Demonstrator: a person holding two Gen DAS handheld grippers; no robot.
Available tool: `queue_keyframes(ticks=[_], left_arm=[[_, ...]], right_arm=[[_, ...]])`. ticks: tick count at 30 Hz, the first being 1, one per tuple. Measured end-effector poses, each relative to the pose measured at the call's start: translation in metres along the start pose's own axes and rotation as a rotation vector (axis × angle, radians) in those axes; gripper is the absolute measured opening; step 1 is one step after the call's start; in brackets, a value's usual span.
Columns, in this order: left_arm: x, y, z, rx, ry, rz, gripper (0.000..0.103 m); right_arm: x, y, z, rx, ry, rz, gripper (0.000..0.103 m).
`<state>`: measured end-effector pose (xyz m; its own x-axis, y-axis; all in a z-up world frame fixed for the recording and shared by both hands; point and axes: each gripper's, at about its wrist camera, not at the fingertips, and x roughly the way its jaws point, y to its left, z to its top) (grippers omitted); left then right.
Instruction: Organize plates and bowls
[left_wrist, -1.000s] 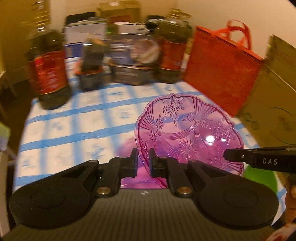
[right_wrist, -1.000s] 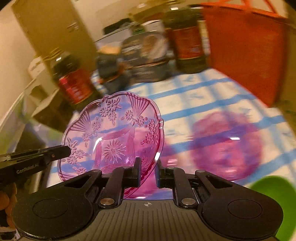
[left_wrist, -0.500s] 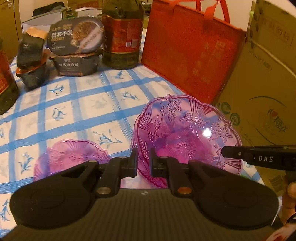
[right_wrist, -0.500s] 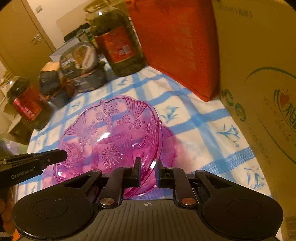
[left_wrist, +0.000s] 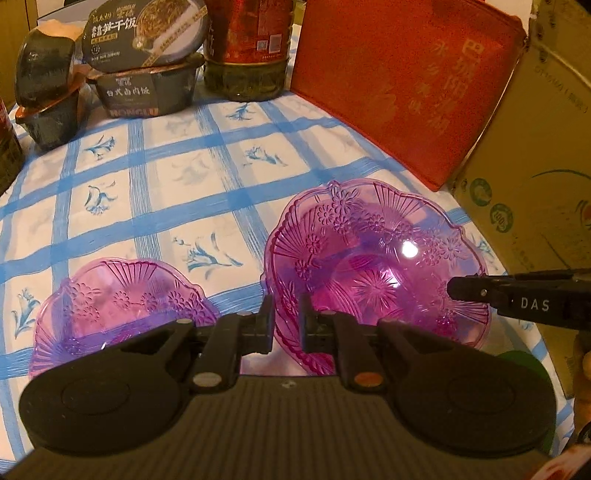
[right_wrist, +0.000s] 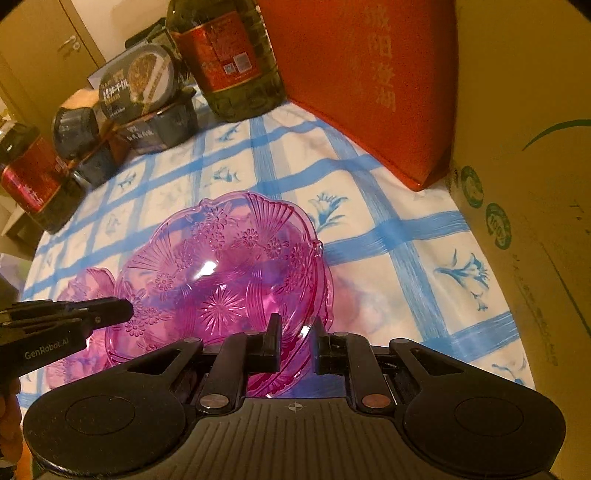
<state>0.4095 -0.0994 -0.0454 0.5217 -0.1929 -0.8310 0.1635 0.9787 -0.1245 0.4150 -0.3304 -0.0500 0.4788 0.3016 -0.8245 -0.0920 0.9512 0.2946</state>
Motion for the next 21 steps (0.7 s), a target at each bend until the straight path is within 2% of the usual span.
queue_keyframes(ticks=[15, 17, 19, 21], left_arm=[[0.012, -0.001, 0.0, 0.011, 0.014, 0.003, 0.012], [0.015, -0.002, 0.0, 0.018, 0.017, 0.02, 0.014], [0.013, -0.003, -0.001, 0.028, -0.001, 0.036, 0.019], [0.01, -0.001, -0.002, 0.014, -0.004, 0.027, 0.021]], right_arm=[[0.013, -0.001, -0.001, -0.004, 0.005, -0.028, 0.016], [0.015, -0.001, -0.001, -0.01, 0.002, -0.03, 0.021], [0.014, -0.003, -0.001, 0.001, -0.018, -0.038, 0.053], [0.009, -0.006, 0.0, 0.019, -0.034, -0.034, 0.057]])
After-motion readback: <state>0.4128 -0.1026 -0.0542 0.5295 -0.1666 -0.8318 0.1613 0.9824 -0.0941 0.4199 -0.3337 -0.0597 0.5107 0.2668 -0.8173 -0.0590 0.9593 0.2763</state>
